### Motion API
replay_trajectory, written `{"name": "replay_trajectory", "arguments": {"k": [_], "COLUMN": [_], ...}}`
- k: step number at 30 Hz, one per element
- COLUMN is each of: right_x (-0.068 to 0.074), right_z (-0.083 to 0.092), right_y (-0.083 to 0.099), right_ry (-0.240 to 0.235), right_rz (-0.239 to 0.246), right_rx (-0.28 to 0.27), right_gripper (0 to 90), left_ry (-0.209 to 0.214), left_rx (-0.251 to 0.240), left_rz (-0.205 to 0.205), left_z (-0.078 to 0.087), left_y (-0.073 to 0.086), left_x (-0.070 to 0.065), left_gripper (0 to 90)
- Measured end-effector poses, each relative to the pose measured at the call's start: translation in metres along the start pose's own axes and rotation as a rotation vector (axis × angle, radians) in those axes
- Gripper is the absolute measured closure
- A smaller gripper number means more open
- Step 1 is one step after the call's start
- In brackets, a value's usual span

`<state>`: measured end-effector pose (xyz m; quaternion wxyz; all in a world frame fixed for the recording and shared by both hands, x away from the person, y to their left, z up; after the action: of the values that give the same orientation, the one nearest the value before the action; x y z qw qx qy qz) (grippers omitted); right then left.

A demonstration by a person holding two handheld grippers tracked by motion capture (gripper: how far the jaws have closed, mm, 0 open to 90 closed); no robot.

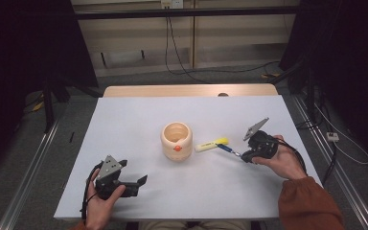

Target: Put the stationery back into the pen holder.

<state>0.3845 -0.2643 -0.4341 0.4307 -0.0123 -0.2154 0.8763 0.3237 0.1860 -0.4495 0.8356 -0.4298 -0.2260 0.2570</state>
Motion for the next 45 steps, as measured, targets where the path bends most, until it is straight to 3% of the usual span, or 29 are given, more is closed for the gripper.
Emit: {"name": "replay_trajectory", "arguments": {"k": [6,10,20,28,37,42,45], "right_x": [0.004,0.007,0.021,0.037,0.049,0.057,0.062], "right_z": [0.003,0.005,-0.005,-0.003,-0.001,-0.007,-0.009], "right_y": [0.000,0.002,0.000,-0.006,-0.011,-0.013,-0.015], "right_ry": [-0.020,-0.035,-0.085,-0.104,-0.125,-0.150,-0.155], "right_rz": [0.006,-0.004,0.043,0.071,0.093,0.110,0.131], "right_rx": [-0.013,-0.013,0.020,0.006,-0.006,0.014,0.027], "right_gripper": [80.1,80.1,80.1,80.1,80.1,80.1,80.1], "left_ry": [0.014,0.008,0.009,-0.002,-0.028,-0.048,-0.048], "left_rx": [-0.002,-0.008,-0.014,-0.004,-0.003,0.002,0.005], "left_rz": [-0.017,-0.060,-0.135,-0.244,-0.312,-0.388,-0.412], "left_z": [0.001,0.001,-0.001,-0.006,-0.009,-0.008,-0.009], "left_y": [-0.002,-0.003,-0.006,-0.012,-0.016,-0.019,-0.019], "left_x": [-0.002,-0.004,-0.010,-0.023,-0.031,-0.034,-0.036], "left_gripper": [6.9,6.5,6.3,6.3,6.2,5.7,6.7]}}
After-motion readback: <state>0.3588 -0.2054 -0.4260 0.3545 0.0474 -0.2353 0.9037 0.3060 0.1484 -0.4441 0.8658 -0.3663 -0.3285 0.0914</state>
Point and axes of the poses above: each handheld gripper's, and its own axes: z roughly backward along the jaws, y roughly out of its underside, x roughly to its left, the point moved 2 cm from there along -z, roughly forward along the jaws, and after that the axes turned 15 degrees about -z, right-handed, at the moved point
